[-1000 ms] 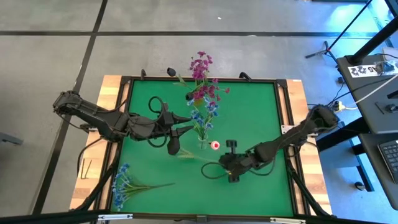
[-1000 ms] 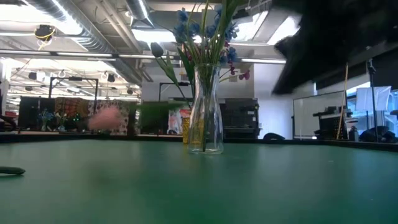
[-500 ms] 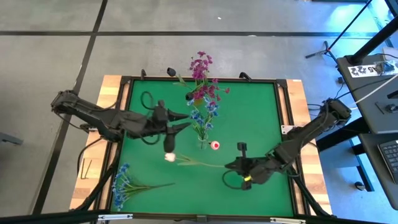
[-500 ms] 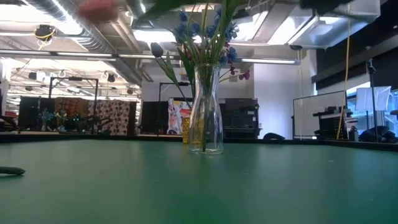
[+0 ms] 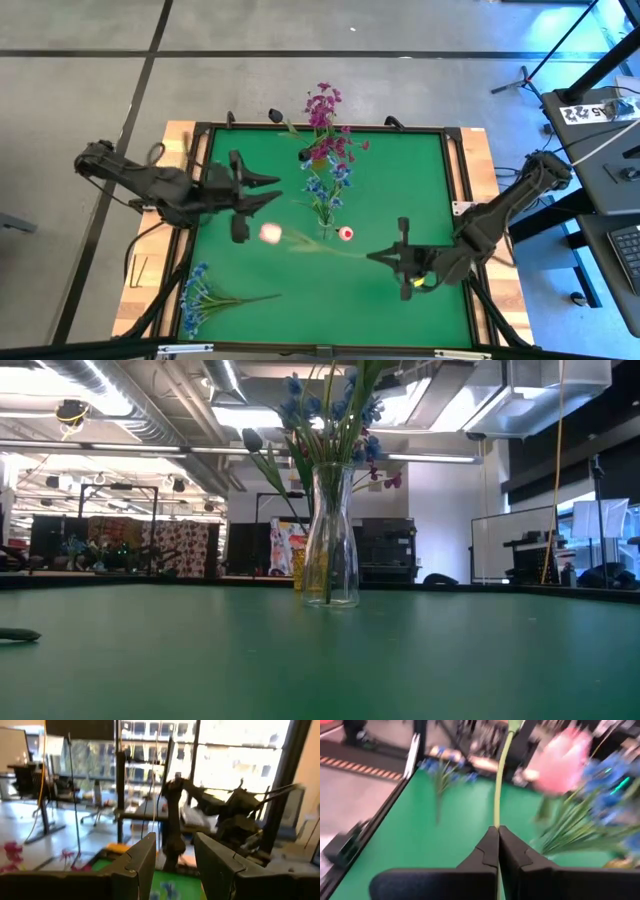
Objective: Sort flowers into vase by color
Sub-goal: Put the pink flowers into the transparent vase
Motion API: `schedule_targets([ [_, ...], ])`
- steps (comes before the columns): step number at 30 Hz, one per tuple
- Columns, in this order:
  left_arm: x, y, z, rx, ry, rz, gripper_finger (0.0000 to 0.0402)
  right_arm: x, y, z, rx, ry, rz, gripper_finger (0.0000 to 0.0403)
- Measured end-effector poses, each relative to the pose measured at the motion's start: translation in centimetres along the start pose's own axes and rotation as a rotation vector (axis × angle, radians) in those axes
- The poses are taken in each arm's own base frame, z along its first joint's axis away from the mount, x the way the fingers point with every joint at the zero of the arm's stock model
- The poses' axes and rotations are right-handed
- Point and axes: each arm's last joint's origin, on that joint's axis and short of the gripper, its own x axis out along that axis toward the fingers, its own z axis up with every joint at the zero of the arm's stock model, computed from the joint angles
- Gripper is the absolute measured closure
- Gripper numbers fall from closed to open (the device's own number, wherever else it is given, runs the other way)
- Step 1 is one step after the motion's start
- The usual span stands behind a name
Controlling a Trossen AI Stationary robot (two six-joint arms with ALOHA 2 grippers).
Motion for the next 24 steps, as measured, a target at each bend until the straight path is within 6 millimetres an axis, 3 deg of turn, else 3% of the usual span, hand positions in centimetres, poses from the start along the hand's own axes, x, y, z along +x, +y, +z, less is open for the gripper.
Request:
schedule_targets([
  [8, -2.8, 1.5, 2.2, -0.012, -0.083, -0.025, 0.0272, -2.1, -2.0, 2.7, -0.035, -0.175, -0.146, 0.0403],
  [11, -2.8, 1.4, 2.2, -0.016, -0.079, -0.026, 0.0272, -2.5, -2.4, 3.4, -0.032, -0.227, -0.177, 0.0403],
  [17, -0.2, -0.7, -0.1, 0.046, 0.004, -0.093, 0.0257, -2.4, -2.9, 4.1, -0.047, -0.277, -0.201, 0.0403],
  [24, 4.1, -4.2, -2.8, 0.069, -0.049, -0.175, 0.0217, -1.0, -4.6, 4.2, -0.004, -0.289, -0.180, 0.0403],
])
